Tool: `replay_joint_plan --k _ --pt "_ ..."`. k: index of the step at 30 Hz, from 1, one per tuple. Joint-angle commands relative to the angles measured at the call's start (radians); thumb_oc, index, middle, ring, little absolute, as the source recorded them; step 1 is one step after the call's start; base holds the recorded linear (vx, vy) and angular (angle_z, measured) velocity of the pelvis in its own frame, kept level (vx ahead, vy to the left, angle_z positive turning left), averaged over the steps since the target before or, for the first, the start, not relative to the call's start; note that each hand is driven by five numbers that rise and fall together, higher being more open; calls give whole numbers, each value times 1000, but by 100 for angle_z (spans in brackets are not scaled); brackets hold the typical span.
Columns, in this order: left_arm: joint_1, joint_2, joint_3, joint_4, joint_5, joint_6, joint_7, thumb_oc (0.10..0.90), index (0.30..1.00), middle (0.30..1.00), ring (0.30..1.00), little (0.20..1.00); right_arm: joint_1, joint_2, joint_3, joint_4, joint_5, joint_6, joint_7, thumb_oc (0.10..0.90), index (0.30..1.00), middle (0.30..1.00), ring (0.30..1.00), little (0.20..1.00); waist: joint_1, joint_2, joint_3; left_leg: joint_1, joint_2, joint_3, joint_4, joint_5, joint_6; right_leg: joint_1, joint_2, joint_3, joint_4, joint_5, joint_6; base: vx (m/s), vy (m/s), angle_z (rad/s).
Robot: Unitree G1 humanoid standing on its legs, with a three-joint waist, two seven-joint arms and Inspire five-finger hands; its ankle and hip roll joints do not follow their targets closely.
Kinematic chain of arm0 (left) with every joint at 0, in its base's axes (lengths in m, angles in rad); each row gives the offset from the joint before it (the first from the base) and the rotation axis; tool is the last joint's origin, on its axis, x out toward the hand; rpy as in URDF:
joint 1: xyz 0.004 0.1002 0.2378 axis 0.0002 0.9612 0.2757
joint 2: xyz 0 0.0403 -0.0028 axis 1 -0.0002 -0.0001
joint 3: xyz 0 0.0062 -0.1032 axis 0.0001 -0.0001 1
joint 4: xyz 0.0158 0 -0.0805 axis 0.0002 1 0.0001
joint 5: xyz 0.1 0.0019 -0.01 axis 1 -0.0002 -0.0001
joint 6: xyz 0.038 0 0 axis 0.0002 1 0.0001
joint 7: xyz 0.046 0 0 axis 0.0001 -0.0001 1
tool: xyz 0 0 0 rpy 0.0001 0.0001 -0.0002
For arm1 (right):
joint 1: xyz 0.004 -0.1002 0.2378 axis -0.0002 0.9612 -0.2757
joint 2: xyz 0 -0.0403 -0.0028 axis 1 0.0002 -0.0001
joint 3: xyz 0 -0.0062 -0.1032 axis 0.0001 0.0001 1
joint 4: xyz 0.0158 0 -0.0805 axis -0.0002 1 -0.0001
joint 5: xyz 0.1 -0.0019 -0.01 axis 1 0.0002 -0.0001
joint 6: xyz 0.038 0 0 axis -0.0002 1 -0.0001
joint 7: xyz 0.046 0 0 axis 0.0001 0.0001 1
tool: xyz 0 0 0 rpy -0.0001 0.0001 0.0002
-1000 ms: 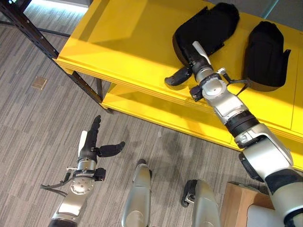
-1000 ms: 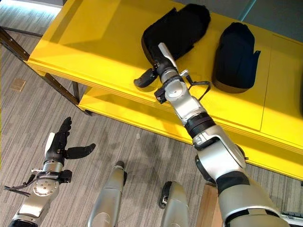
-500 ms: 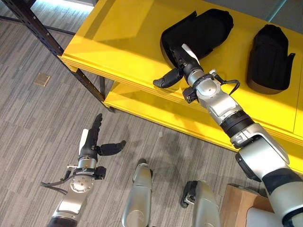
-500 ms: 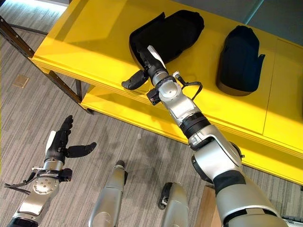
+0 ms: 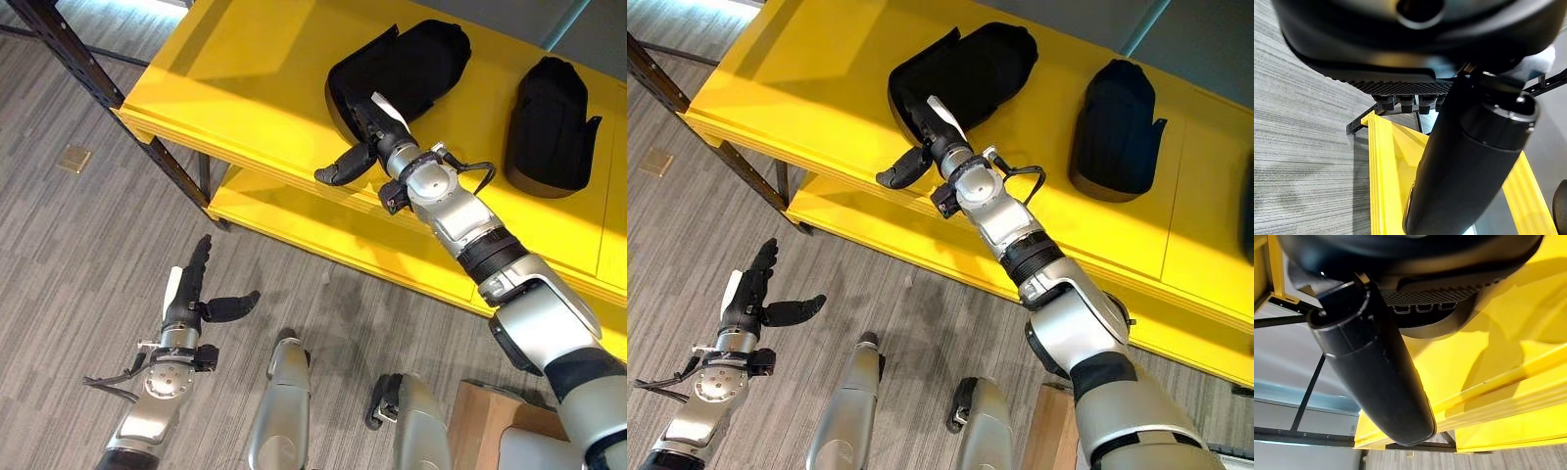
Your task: Move parts from the plastic box to the shelf.
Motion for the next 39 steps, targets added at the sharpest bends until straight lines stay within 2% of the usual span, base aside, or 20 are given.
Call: replay_joint_plan --k 1,11,21,39 --pt "-24 84 53 -91 7 -59 6 900 1000 1000 1000 1000 -70 -49 12 -8 5 -20 11 900 1000 1000 1000 1000 14 -11 1 -11 36 -47 2 -9 56 77 -41 30 -131 110 24 0 0 0" --pt "-15 70 64 -83 3 -55 3 900 1000 1000 1000 1000 -63 -168 15 -78 -17 -13 29 900 1000 1000 1000 1000 -11 -23 2 -8 46 -40 5 -13 53 70 -37 35 -129 109 23 0 0 0" --pt "-9 62 68 -91 0 -51 -4 900 1000 1000 1000 1000 -44 -236 14 -135 -1 -13 46 900 1000 1000 1000 1000 -24 -32 2 -6 53 -36 6 -13 50 68 -32 40 -126 104 22 1 -5 -2" --pt "-9 65 77 -96 0 -54 -5 900 1000 1000 1000 1000 -36 -211 16 -149 -3 -19 53 900 1000 1000 1000 1000 -23 -34 -1 -8 54 -37 9 -15 51 69 -31 37 -125 106 23 0 0 0"
